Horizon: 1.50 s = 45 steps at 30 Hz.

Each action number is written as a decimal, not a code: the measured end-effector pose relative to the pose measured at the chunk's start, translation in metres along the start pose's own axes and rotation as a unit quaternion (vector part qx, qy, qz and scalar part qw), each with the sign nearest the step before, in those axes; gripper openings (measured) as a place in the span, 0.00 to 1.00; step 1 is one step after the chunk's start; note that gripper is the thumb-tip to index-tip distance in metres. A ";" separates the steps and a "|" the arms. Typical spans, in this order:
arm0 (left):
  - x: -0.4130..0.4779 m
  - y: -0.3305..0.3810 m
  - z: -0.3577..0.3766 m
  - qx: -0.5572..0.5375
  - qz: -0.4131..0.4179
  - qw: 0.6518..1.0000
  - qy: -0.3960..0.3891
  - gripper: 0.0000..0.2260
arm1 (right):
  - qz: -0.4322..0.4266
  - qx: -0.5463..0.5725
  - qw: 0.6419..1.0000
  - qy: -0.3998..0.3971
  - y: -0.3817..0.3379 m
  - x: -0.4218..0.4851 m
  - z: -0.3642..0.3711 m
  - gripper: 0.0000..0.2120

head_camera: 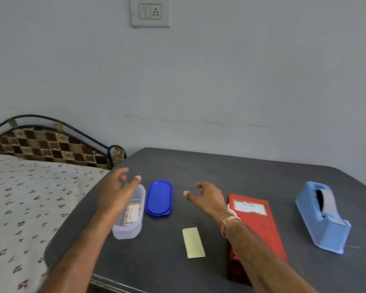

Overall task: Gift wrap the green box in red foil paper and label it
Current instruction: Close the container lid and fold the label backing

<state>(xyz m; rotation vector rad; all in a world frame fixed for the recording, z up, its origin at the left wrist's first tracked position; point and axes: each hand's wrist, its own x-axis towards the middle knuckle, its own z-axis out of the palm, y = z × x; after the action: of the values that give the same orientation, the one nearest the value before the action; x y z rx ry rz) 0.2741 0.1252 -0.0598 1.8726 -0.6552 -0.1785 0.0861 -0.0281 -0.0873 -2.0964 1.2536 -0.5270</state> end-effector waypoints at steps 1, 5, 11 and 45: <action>0.007 -0.014 -0.016 0.050 -0.045 0.998 0.017 0.27 | 0.015 -0.011 1.000 -0.020 -0.007 0.008 0.014 0.33; 0.014 -0.063 -0.046 0.018 -0.183 0.981 -0.067 0.24 | 0.060 -0.028 0.997 -0.051 -0.030 0.040 0.067 0.34; 0.010 -0.091 -0.038 -0.034 -0.131 0.987 -0.086 0.11 | 0.098 -0.015 0.995 -0.024 -0.042 0.069 0.120 0.29; -0.056 -0.035 0.041 -0.623 -0.230 0.725 -0.184 0.25 | -0.119 0.383 0.913 -0.074 -0.052 -0.054 0.053 0.10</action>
<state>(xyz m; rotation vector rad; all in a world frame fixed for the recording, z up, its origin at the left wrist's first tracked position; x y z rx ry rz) 0.2227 0.1294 -0.1181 0.6020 -0.1532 -1.0587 0.1263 0.0541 -0.0900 -1.5662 0.5545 -0.7944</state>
